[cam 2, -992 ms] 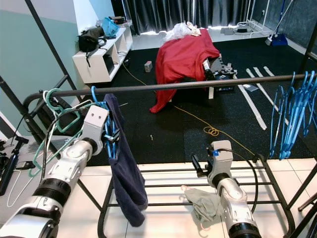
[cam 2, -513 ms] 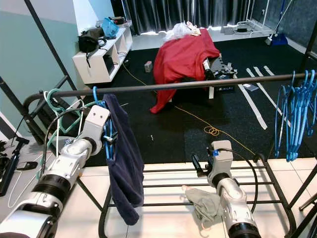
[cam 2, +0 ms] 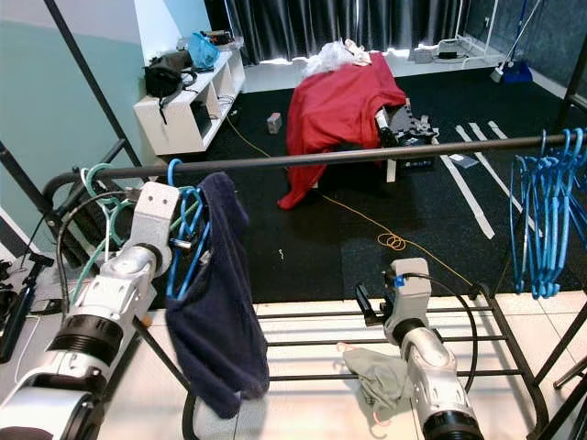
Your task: Hang hanger
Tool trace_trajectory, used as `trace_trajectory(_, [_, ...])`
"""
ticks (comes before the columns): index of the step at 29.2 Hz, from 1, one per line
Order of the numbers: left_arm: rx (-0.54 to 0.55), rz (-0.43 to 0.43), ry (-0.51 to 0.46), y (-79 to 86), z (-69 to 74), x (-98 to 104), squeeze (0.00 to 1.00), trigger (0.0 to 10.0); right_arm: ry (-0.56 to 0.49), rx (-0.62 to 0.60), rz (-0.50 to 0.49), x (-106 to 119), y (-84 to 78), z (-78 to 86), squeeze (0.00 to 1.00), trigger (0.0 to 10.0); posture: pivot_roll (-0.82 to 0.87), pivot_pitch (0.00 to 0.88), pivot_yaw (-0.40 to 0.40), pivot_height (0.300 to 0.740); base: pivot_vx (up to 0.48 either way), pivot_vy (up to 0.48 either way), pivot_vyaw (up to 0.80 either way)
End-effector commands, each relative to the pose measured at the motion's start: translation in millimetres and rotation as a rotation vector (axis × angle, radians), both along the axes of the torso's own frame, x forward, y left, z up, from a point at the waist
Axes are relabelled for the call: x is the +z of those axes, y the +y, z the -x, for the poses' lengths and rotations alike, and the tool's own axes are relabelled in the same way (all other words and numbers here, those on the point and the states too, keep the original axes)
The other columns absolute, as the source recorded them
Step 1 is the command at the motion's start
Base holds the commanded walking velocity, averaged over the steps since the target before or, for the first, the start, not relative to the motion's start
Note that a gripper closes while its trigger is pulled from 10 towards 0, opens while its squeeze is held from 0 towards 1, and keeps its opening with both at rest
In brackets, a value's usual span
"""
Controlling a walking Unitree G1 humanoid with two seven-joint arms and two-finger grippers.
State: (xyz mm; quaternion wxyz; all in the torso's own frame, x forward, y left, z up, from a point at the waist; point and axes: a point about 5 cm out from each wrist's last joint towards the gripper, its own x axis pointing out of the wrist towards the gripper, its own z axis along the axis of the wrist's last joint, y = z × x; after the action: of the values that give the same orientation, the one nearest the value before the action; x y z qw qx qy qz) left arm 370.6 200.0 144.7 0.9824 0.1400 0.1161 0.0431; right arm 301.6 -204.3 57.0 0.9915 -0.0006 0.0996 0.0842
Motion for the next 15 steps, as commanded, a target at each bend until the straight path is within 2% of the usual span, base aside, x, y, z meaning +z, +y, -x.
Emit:
trace_trajectory(1, [0.039, -0.004, 0.017, 10.4, 3.4, -2, 0.00, 7.6, 0.004, 0.009, -0.002, 0, 4.2, 0.2, 0.00, 10.0, -0.19, 0.000, 0.108, 0.740, 0.000, 0.000, 0.00])
trace_trajectory(3, [0.031, -0.002, 0.030, 9.0, 4.8, -4, 0.00, 7.6, 0.004, 0.009, -0.002, 0, 4.2, 0.3, 0.00, 10.0, -0.19, 0.000, 0.108, 0.740, 0.000, 0.000, 0.00])
trace_trajectory(4, [0.010, -0.002, 0.055, 6.0, 6.5, -10, 0.00, 0.0, 0.004, 0.009, -0.003, 0, 4.1, 0.3, 0.00, 10.0, -0.18, 0.000, 0.106, 0.740, 0.000, 0.000, 0.00])
trace_trajectory(7, [-0.027, -0.006, 0.106, 1.3, 10.3, -20, 0.00, 0.0, 0.004, 0.008, -0.002, 0, 4.0, 0.1, 0.00, 10.0, -0.19, 0.000, 0.106, 0.740, 0.000, 0.000, 0.00])
trace_trajectory(15, [-0.037, -0.021, 0.132, 1.6, 12.4, -24, 0.00, 0.0, 0.004, 0.005, -0.004, 0, 3.5, -0.2, 0.00, 10.0, -0.18, 0.000, 0.105, 0.740, 0.000, 0.000, 0.00])
